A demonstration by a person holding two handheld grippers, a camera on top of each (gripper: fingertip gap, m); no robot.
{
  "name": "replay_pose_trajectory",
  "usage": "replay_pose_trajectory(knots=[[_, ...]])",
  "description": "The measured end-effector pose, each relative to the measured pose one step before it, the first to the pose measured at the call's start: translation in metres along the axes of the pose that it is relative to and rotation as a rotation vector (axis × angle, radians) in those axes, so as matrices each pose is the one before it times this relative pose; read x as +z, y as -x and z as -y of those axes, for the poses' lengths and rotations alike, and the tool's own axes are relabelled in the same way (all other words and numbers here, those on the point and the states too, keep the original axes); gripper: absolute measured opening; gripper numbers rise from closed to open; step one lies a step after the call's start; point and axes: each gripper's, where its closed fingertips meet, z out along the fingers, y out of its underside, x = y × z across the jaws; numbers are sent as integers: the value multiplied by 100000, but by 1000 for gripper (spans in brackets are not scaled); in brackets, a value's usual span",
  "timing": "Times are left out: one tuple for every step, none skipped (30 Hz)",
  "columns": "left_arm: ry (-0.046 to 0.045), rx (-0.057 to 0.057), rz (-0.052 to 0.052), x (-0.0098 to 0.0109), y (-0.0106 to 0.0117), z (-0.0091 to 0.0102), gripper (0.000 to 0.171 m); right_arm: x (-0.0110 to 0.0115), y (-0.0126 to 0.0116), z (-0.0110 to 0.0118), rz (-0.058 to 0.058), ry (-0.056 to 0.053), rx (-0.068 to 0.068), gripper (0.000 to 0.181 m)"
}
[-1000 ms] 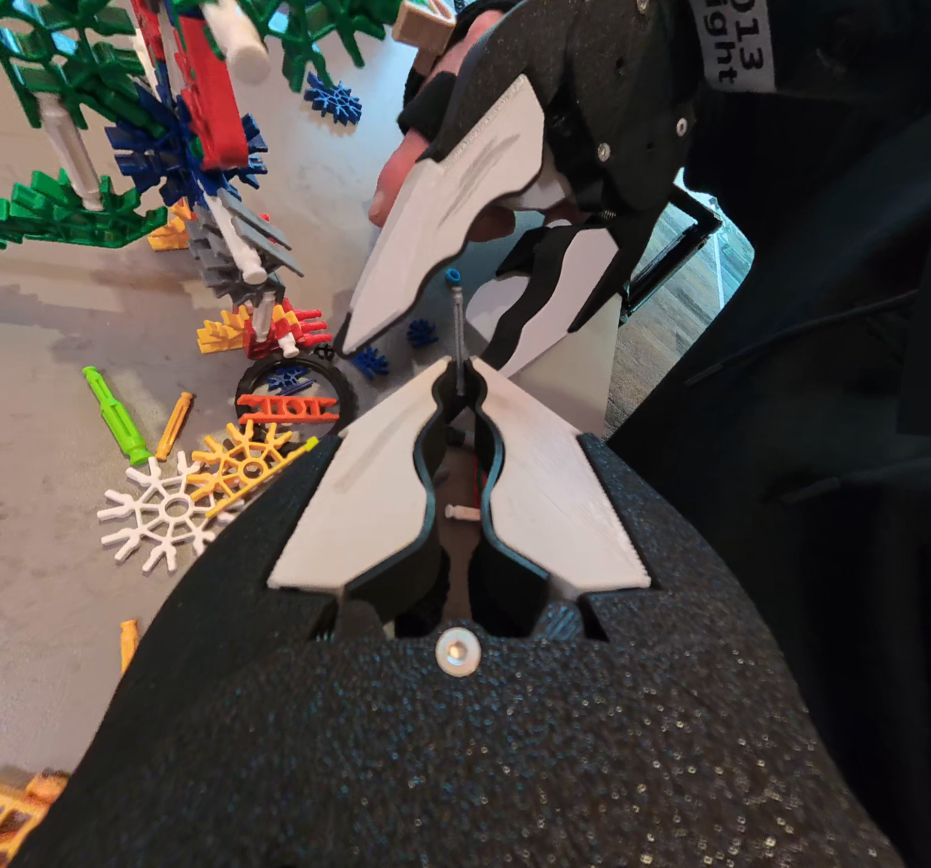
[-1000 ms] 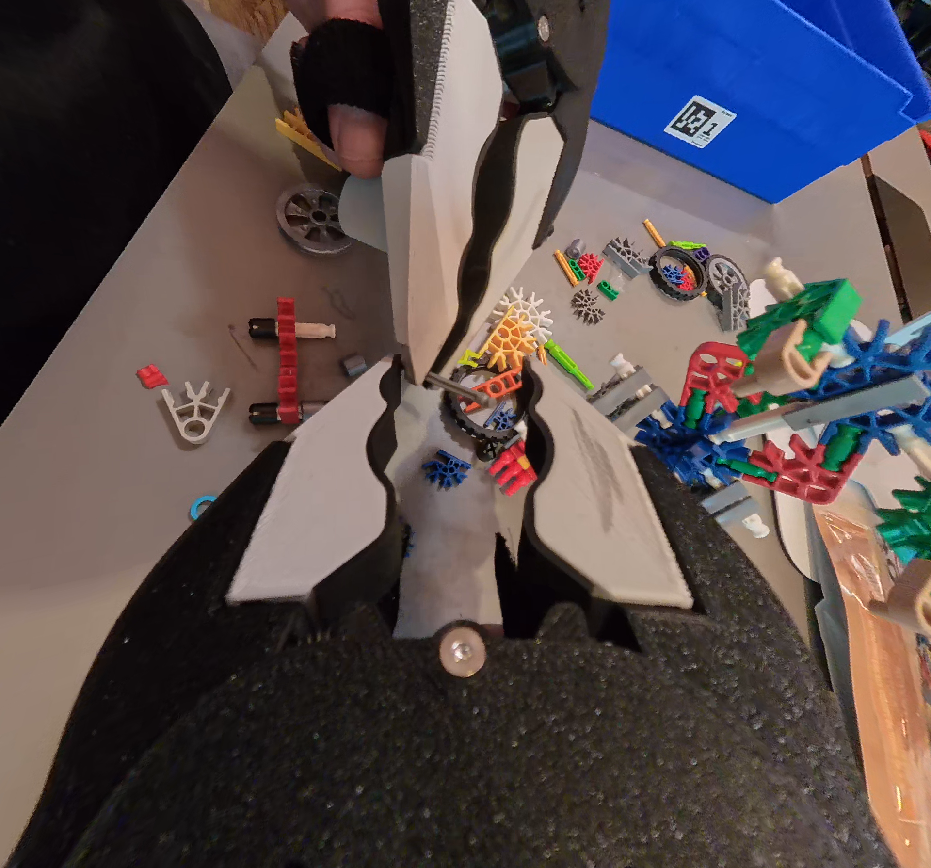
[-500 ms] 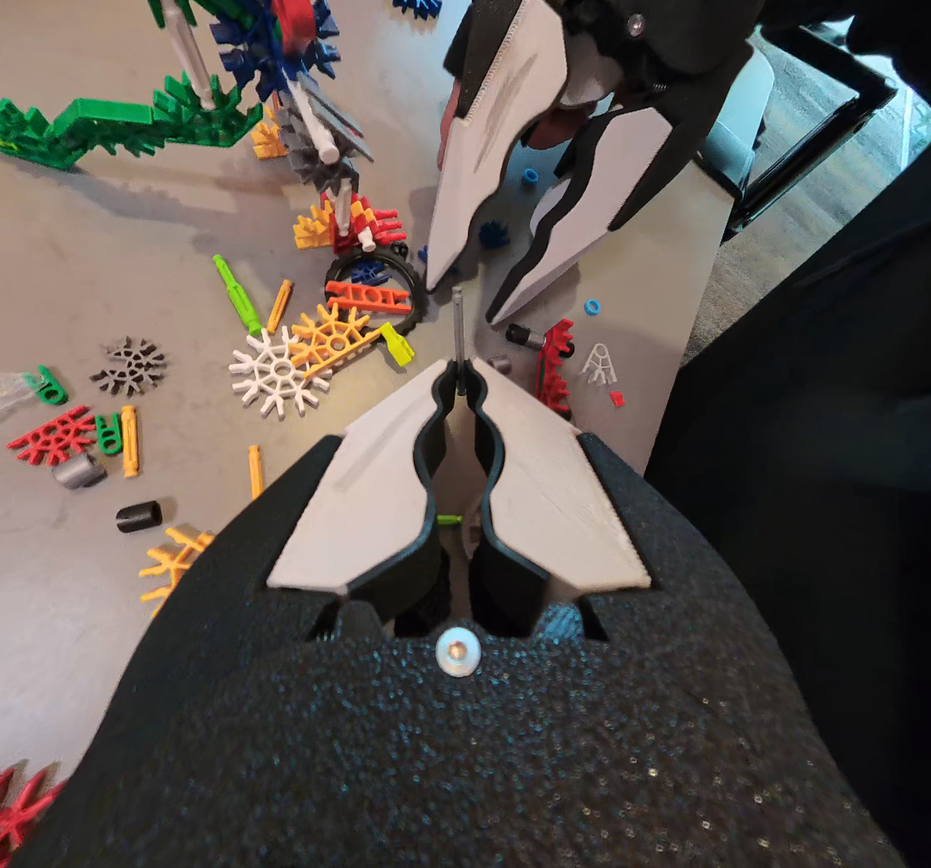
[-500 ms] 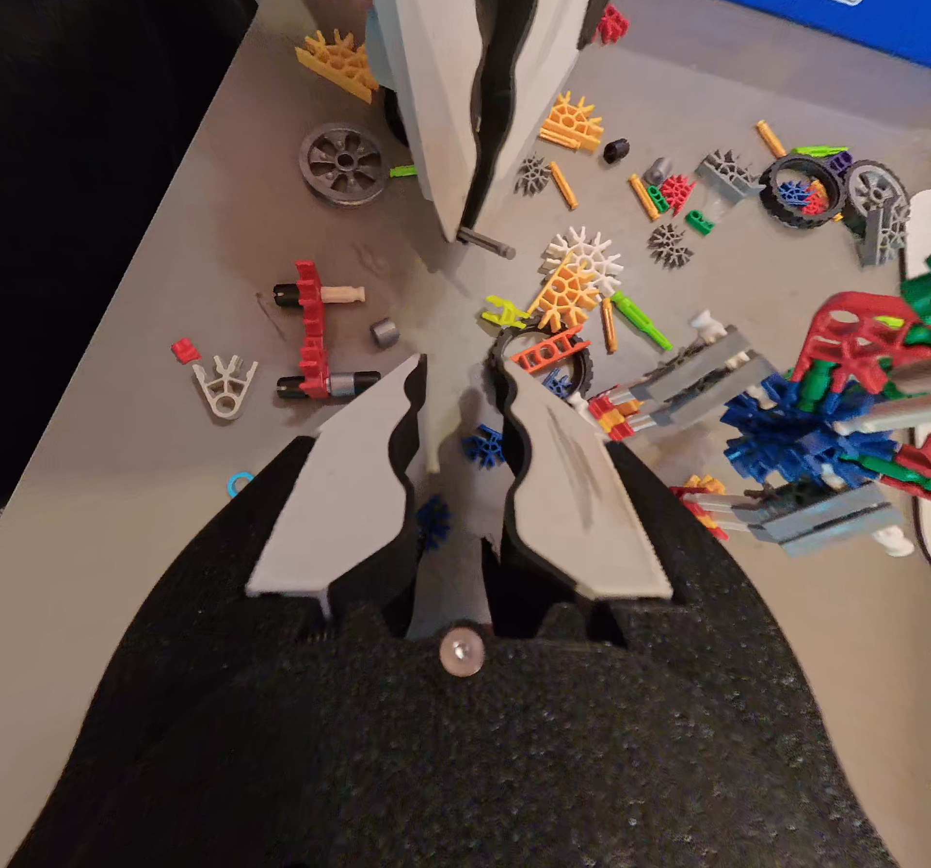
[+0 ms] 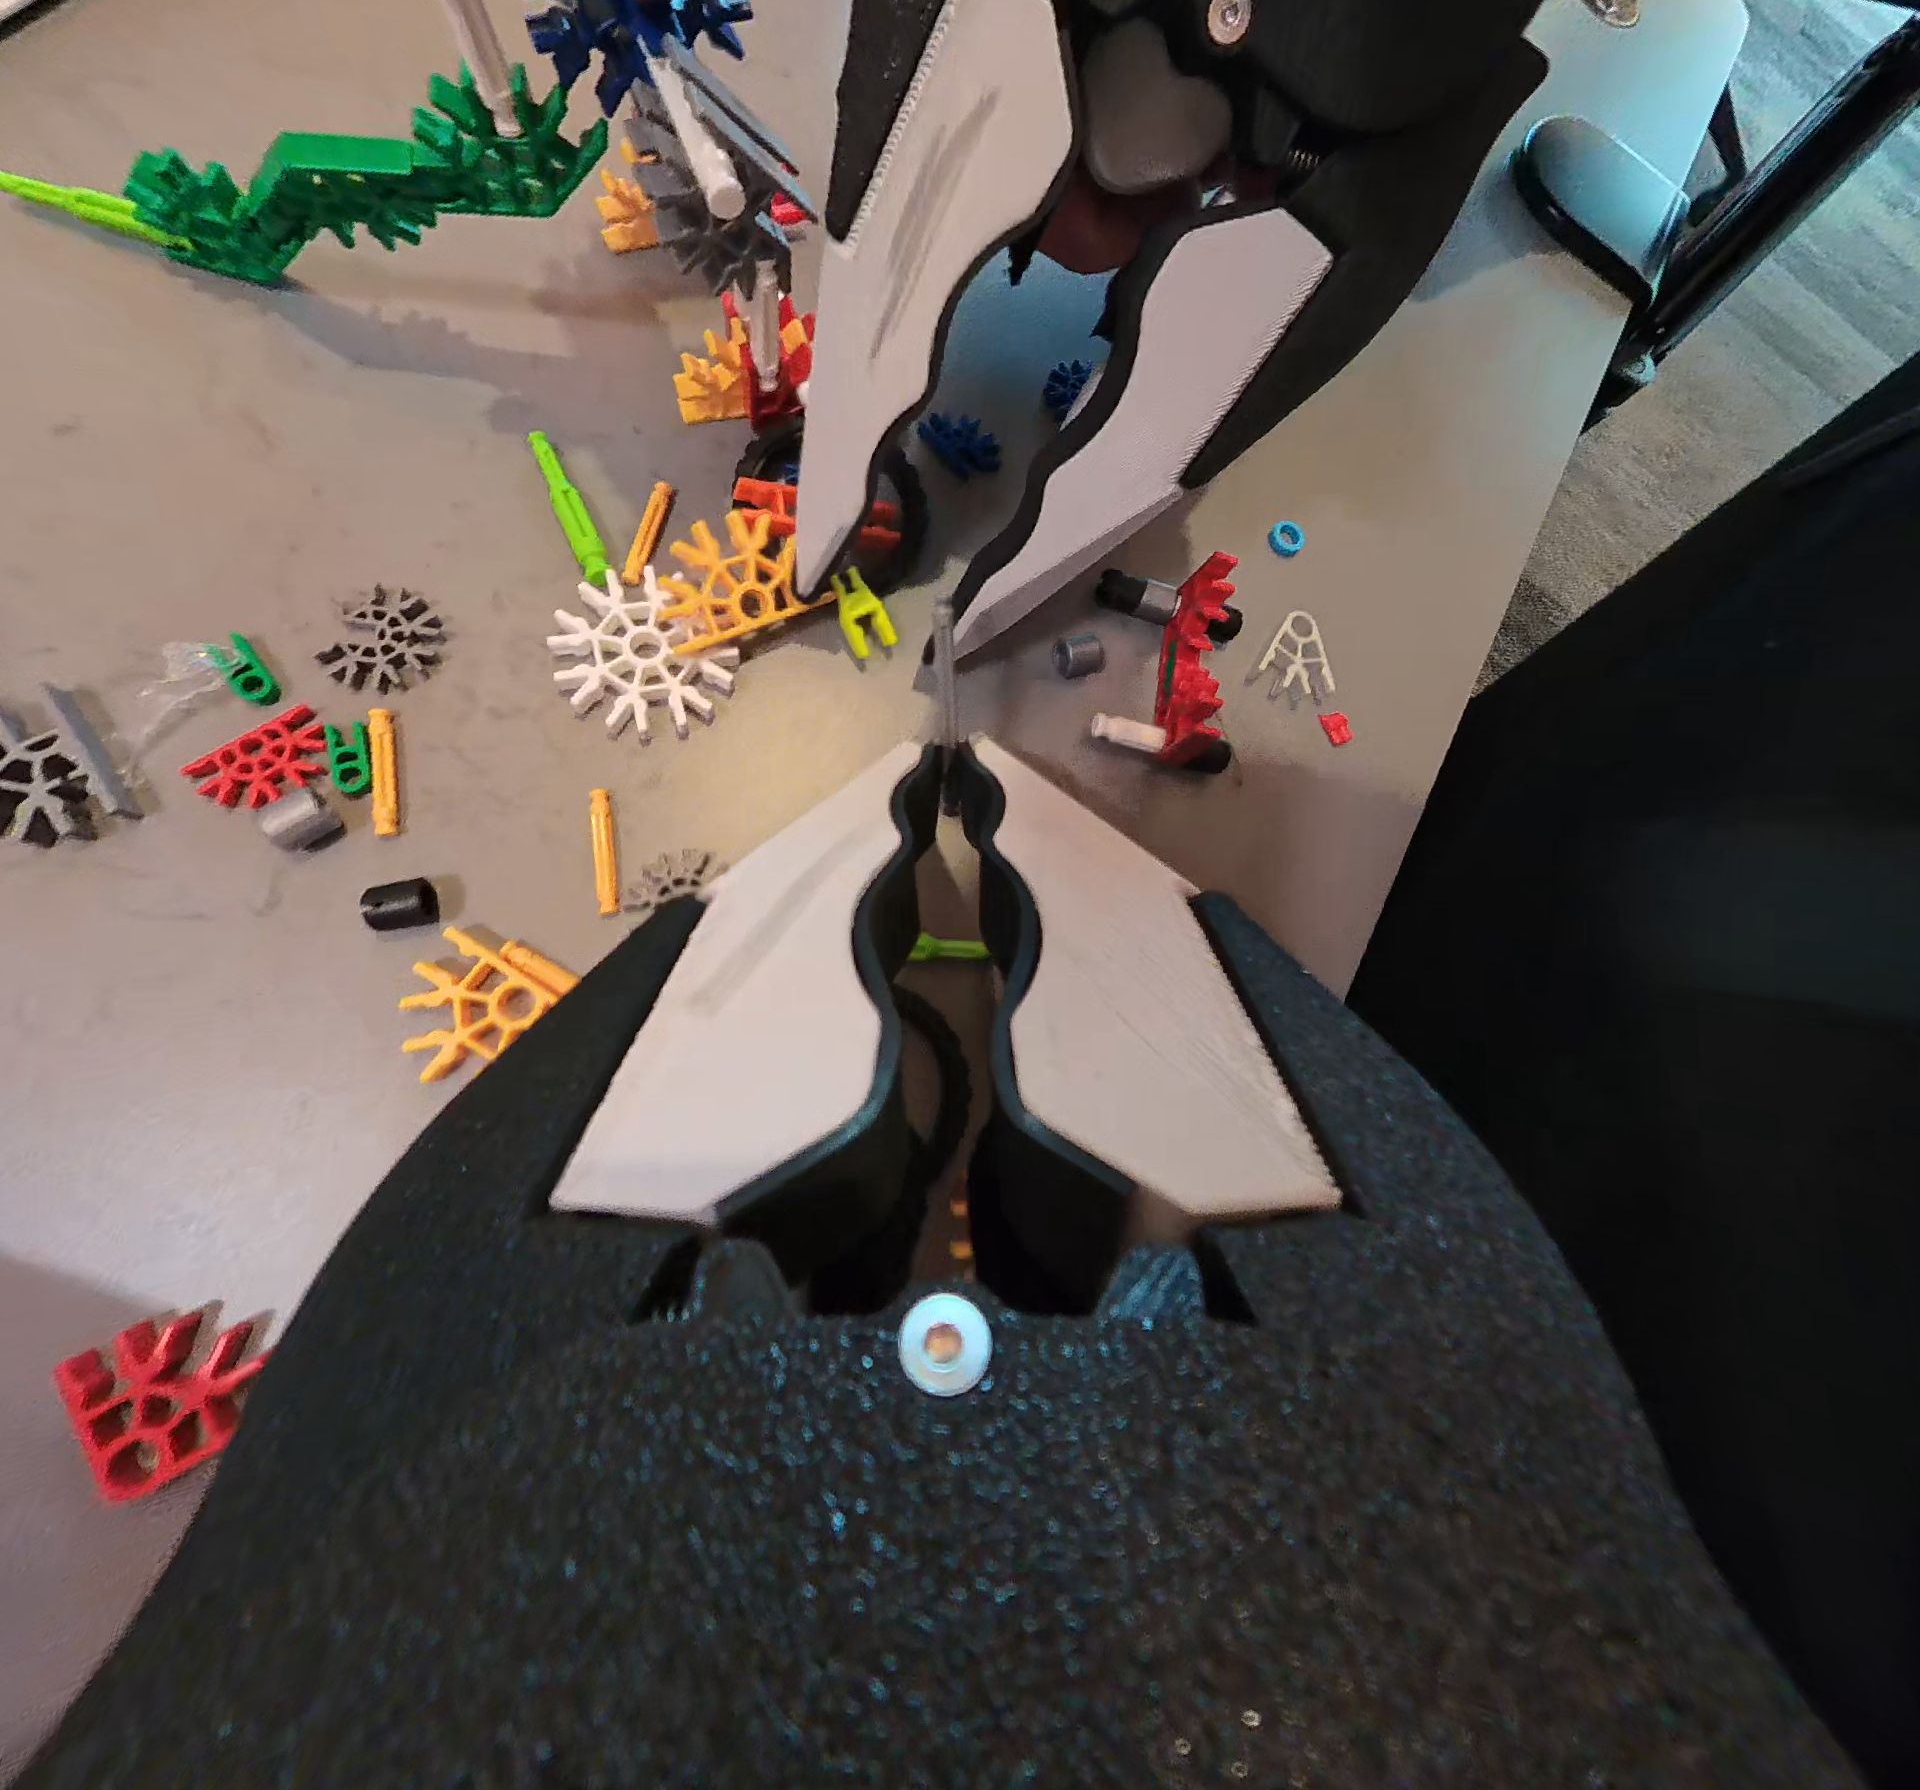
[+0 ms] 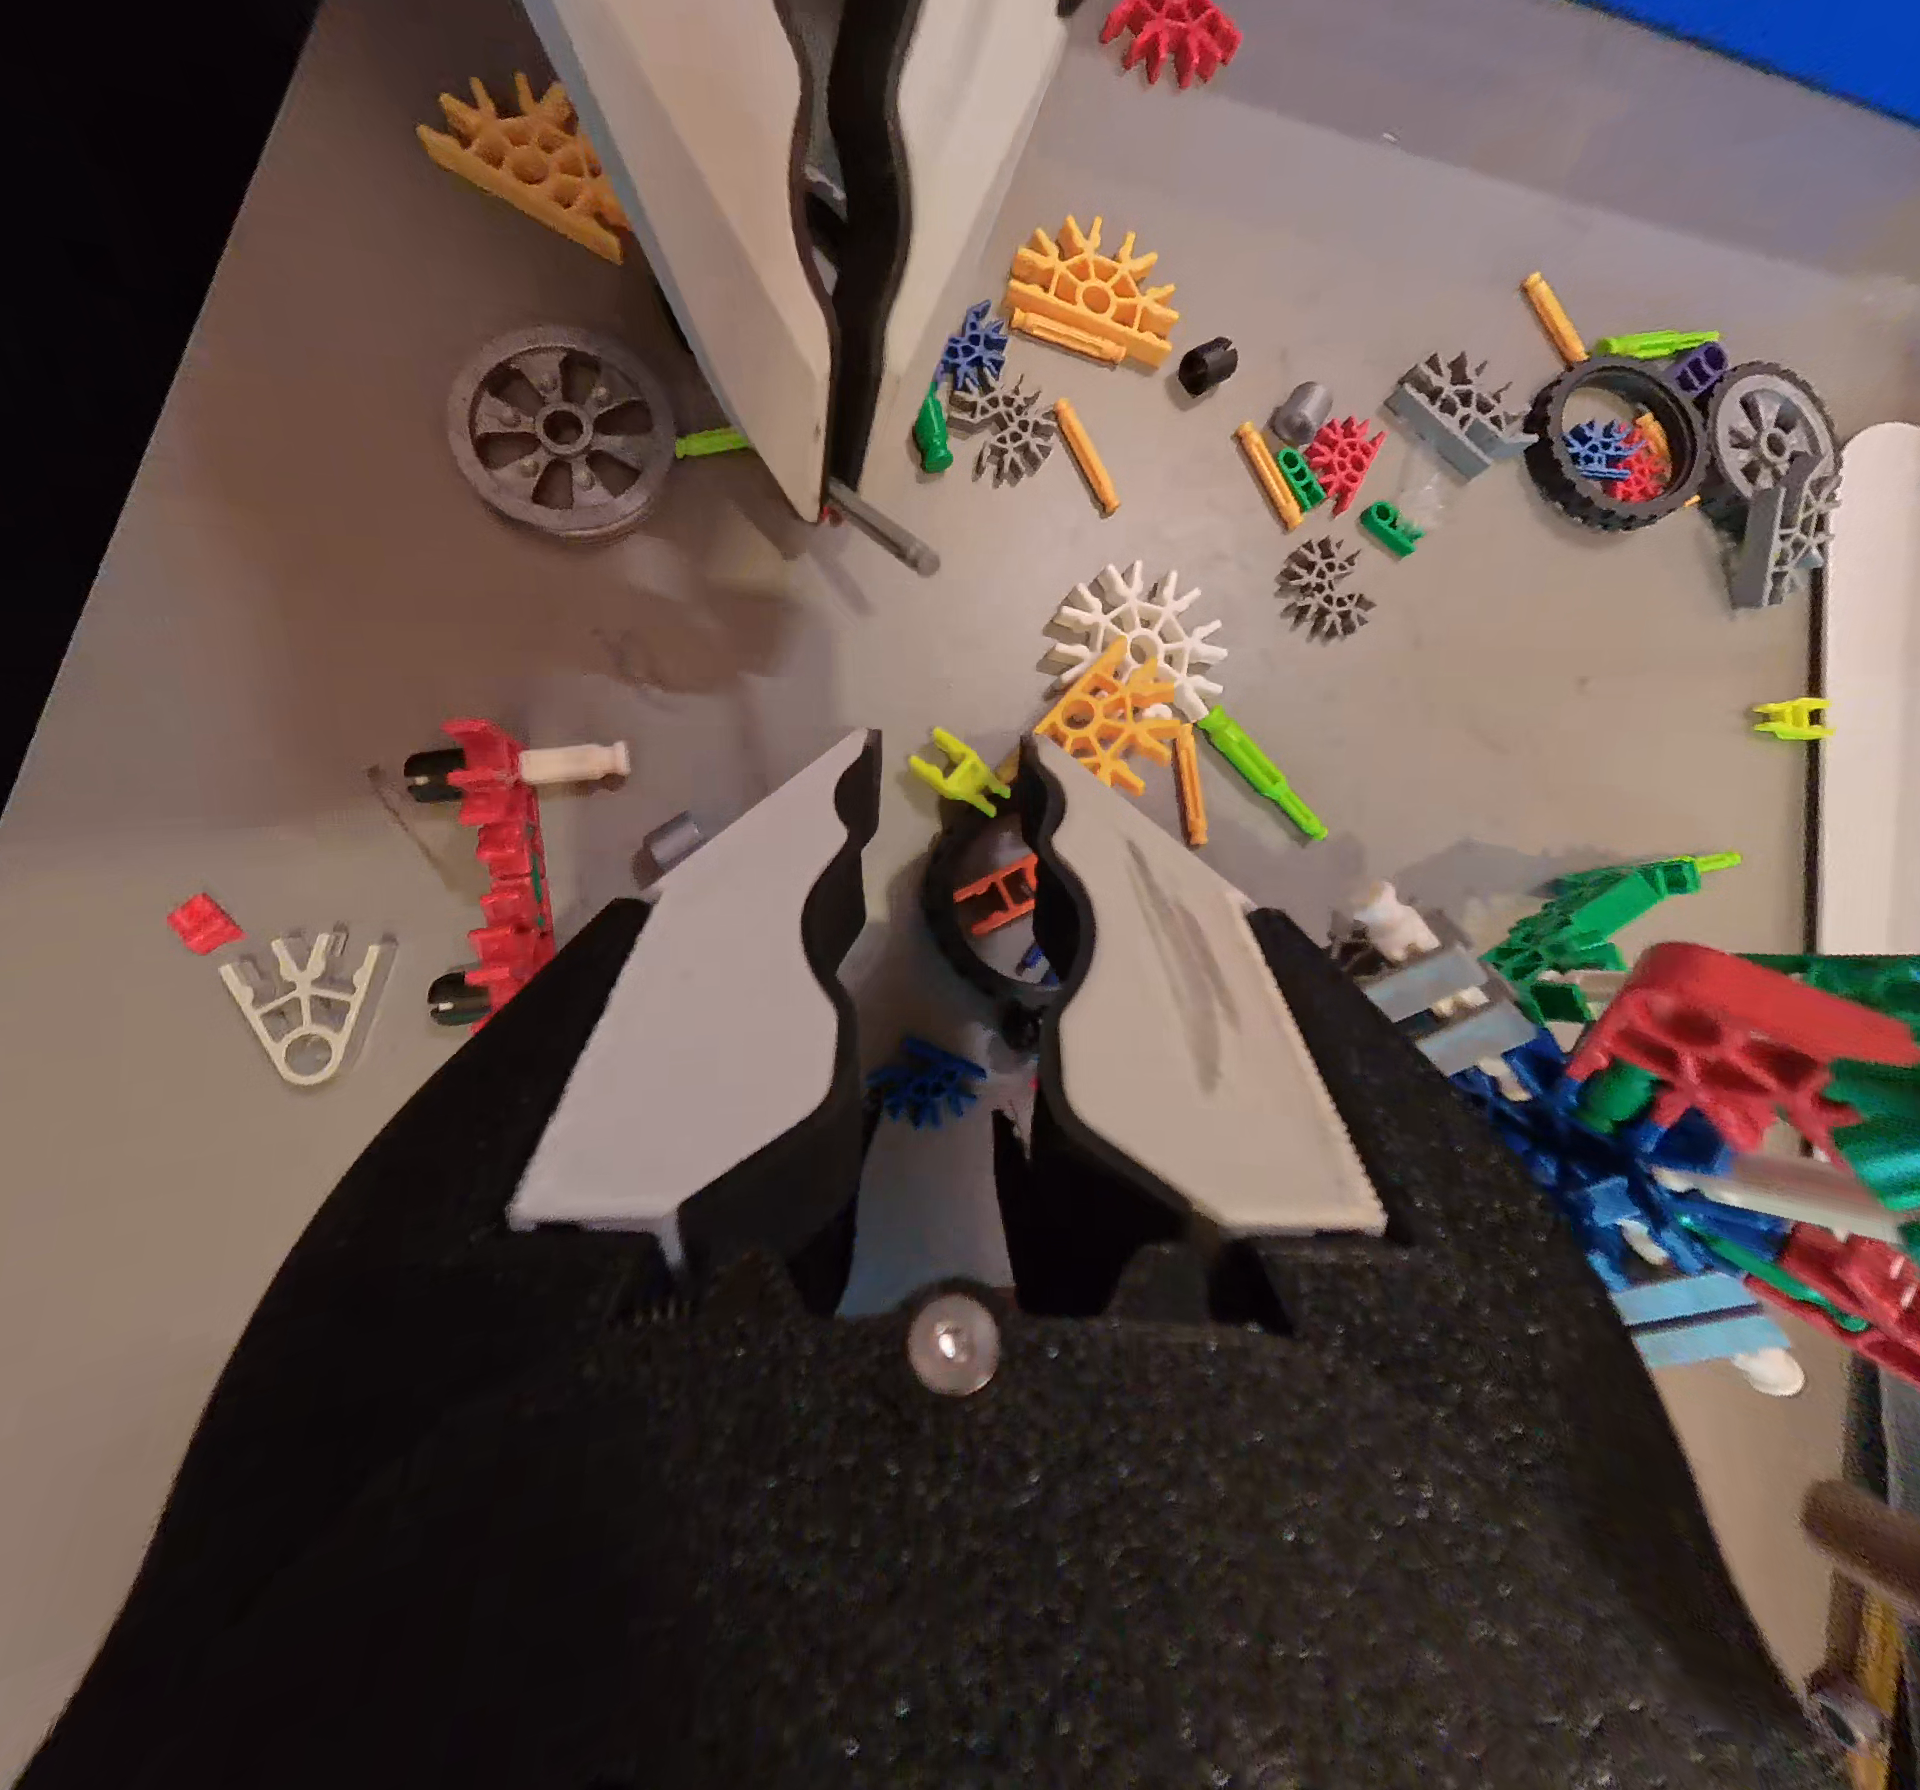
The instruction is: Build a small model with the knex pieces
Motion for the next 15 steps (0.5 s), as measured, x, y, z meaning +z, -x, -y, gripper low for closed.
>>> replay_pose_trajectory(knots=[[-474, -509, 17, -186, 78, -100, 0, 57, -60, 46, -40, -34, 313, 24], [-167, -285, -38, -112, 62, -132, 0, 75, 32, 36, 409, 44, -122, 21], [-119, -210, 98, -72, 88, -125, 0, 84, 64, 17, 264, 195, -532, 20], [-164, -311, -23, -41, 71, -90, 0, 91, 44, -46, -128, 396, -856, 18], [-23, -348, -189, 0, 49, -90, 0, 97, 68, -78, -205, 356, -1209, 16], [54, -159, -6, 27, 54, -68, 0, 89, 96, -119, -78, 435, -1250, 12], [59, -33, 189, 46, 52, -37, 0, 48, 97, -81, 174, 161, -801, 7], [203, 97, 163, 53, 28, -24, 0, -8, 61, -8, 279, -160, -89, 6], [285, 97, 38, 67, -6, -8, 0, -59, 77, 25, 587, -361, -36, 5], [343, 53, 135, 80, 19, -8, 0, -100, 179, 51, 1150, -478, -541, 4], [495, 273, 115, 98, 9, -24, 0, -100, 335, 23, 1798, -237, -910, 3], [584, 453, -22, 107, -25, -31, 0, -82, 402, -62, 2057, 438, -927, 1], [655, 425, 121, 99, 2, -25, 0, -93, 305, -75, 1259, 503, -1123, 1], [594, 428, 179, 110, 12, -8, 0, -150, 220, -12, 700, 82, -1338, 1], [581, 446, 231, 93, 5, 1, 0, -182, 188, -46, 824, 355, -720, 1]])
